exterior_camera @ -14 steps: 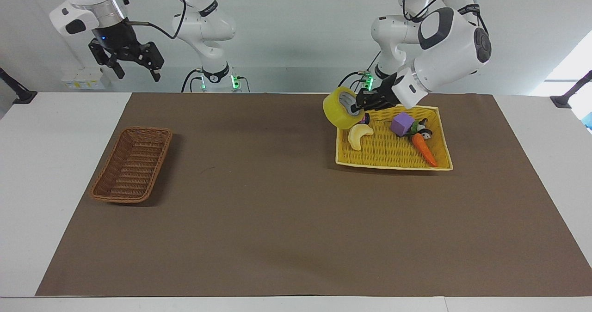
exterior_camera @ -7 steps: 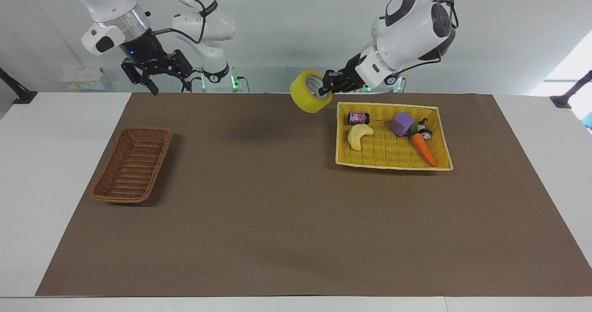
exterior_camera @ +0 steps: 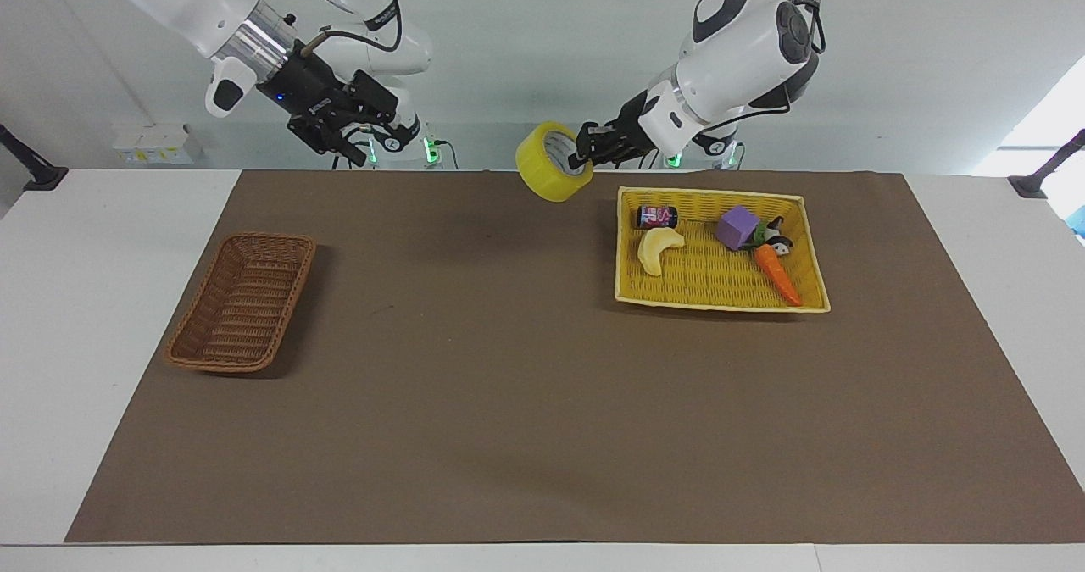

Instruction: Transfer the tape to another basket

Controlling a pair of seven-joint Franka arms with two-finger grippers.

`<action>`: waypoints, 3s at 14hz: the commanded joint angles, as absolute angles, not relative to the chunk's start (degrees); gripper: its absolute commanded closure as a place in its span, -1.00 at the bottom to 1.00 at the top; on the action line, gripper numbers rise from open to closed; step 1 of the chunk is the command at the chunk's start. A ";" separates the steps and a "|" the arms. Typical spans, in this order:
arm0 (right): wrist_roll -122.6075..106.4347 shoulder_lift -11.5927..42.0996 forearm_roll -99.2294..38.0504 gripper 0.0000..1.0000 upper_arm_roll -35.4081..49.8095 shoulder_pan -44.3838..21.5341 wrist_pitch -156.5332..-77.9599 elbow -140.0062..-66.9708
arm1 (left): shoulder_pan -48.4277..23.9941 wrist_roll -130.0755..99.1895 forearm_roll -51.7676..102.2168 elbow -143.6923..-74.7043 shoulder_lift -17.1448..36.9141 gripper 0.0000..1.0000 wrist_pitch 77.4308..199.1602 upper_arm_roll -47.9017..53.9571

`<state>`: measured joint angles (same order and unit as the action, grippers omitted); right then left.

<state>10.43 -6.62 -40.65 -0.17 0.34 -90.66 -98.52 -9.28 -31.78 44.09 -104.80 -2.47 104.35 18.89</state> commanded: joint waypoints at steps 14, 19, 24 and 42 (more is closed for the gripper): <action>3.55 -14.68 -53.62 -1.00 0.17 -5.36 -100.28 -112.85 | -19.77 -40.78 50.45 -107.49 -5.01 1.00 121.64 18.46; 1.14 -14.85 -52.21 -1.00 0.26 -5.54 -100.81 -113.64 | -23.11 -41.92 50.36 -107.40 -5.01 1.00 126.29 18.90; 2.80 -14.41 -49.49 1.00 0.18 -5.28 -100.11 -113.03 | -24.35 -41.92 50.27 -107.14 -4.92 1.00 128.32 18.90; -3.82 -9.51 -15.49 1.00 -0.44 4.38 -104.67 -112.59 | -0.38 -41.17 22.96 -105.29 -8.26 -1.00 105.21 18.02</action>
